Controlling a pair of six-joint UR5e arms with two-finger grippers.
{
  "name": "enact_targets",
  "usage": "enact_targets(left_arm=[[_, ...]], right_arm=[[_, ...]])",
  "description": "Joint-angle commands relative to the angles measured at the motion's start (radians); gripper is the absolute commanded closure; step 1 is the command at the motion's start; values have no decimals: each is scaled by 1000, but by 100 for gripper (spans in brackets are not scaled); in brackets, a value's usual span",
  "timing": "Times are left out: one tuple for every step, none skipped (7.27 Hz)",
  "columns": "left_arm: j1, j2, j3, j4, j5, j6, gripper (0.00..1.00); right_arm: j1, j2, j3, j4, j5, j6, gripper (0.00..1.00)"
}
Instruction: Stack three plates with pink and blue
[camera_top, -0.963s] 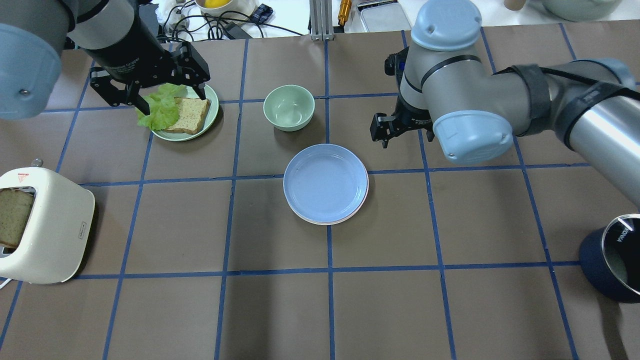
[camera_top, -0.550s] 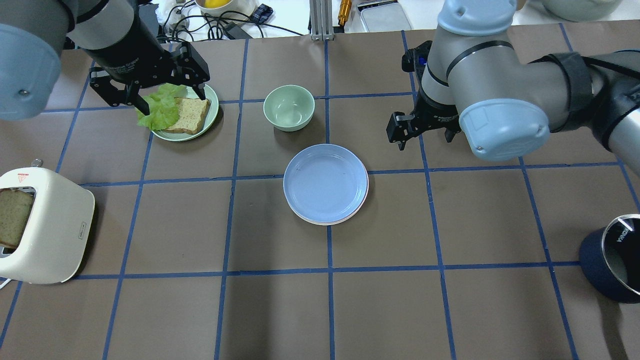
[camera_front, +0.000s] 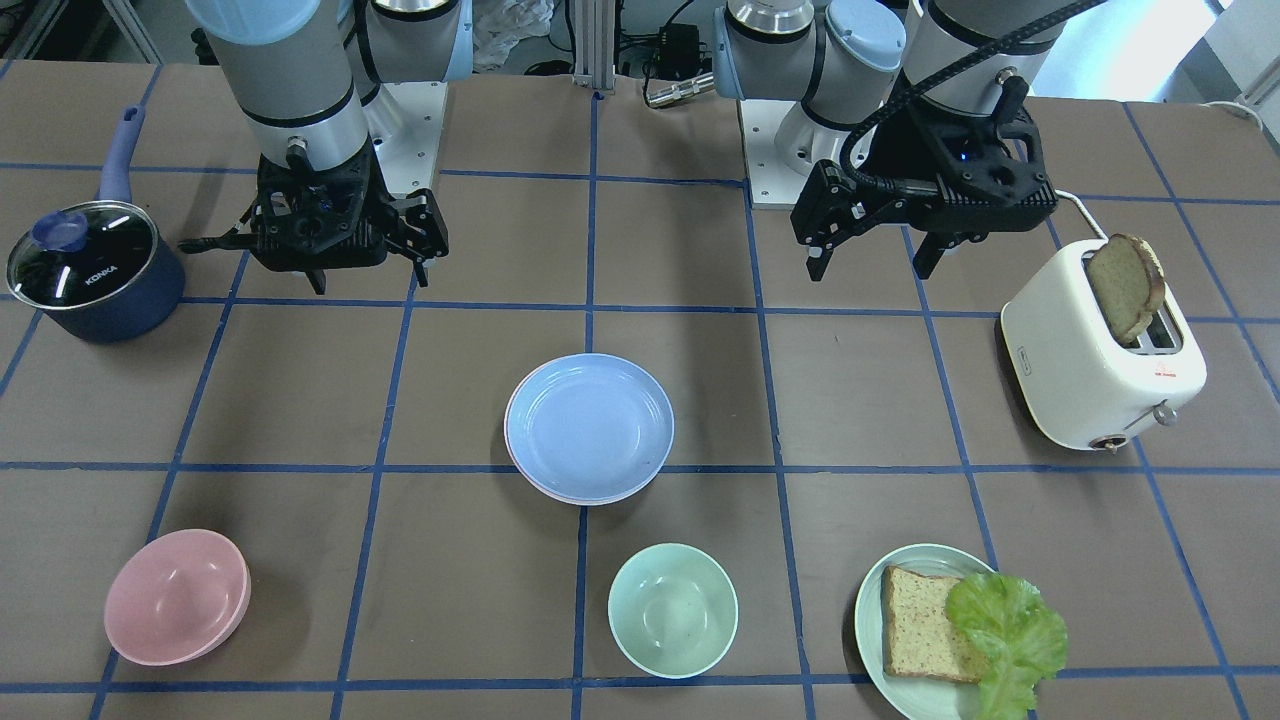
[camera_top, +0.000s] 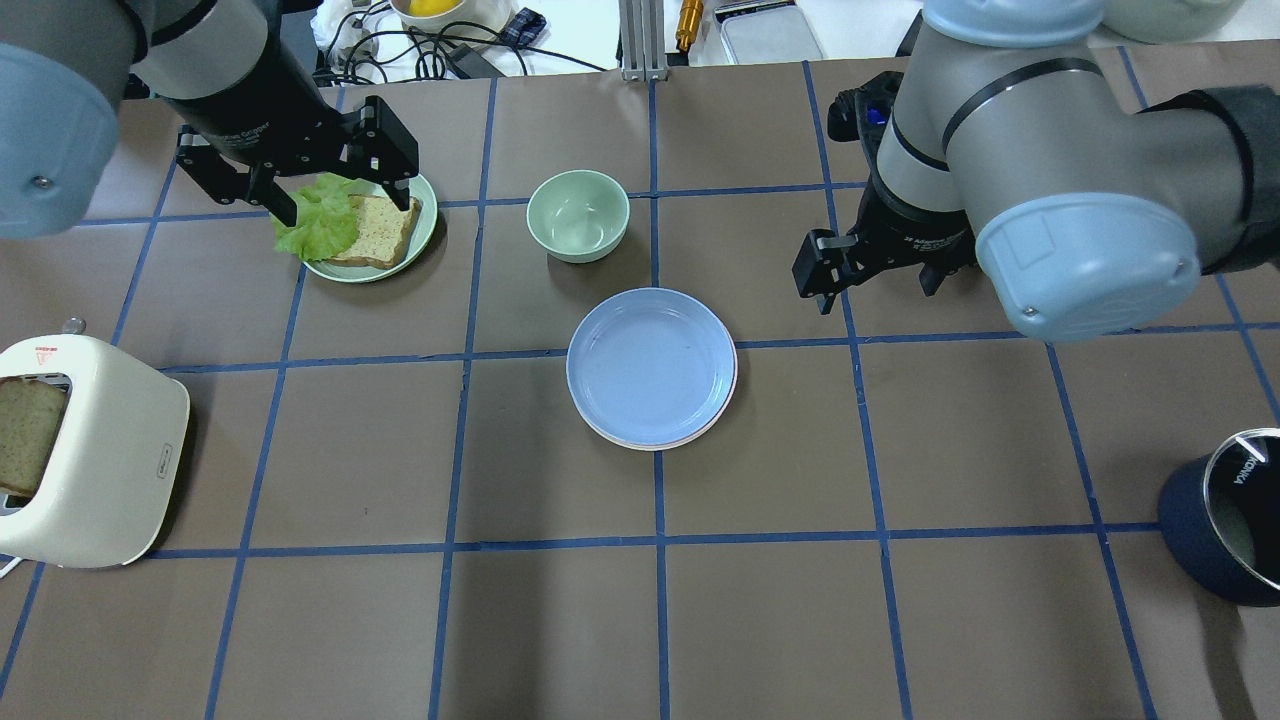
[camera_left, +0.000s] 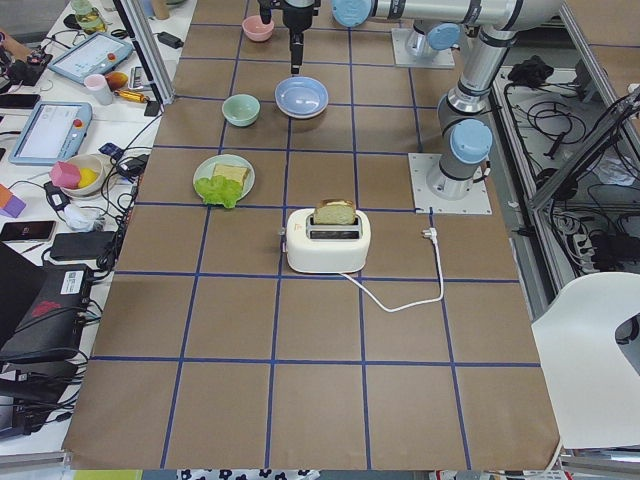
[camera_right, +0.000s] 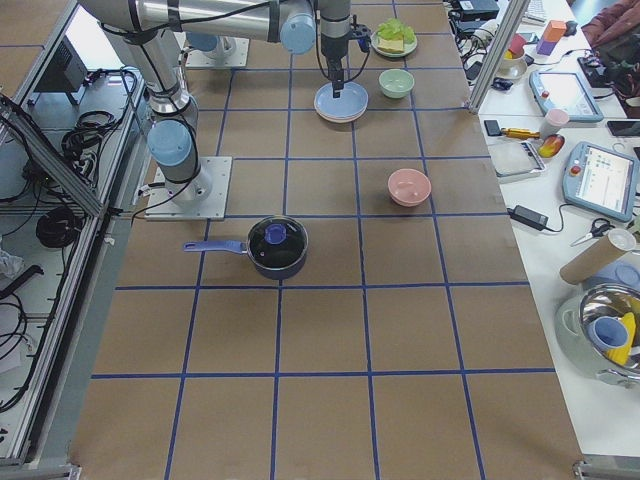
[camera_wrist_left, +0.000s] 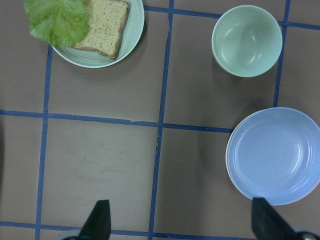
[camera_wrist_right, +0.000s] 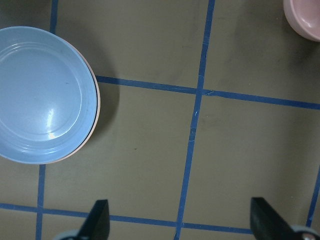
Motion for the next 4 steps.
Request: enact_targets(left_arm=[[0,5,0,-4,2,16,0],[0,5,1,-3,2,16,0],[0,6,0,-3,2,16,0],[2,5,-2,-3,2,16,0]], right_arm=[[-3,-6,-74,90,1,-2,0],[-15,-4,-128,162,7,-2,0],[-35,-7,-153,208,18,-33,0],[-38,-7,-158,208,18,-37,0]])
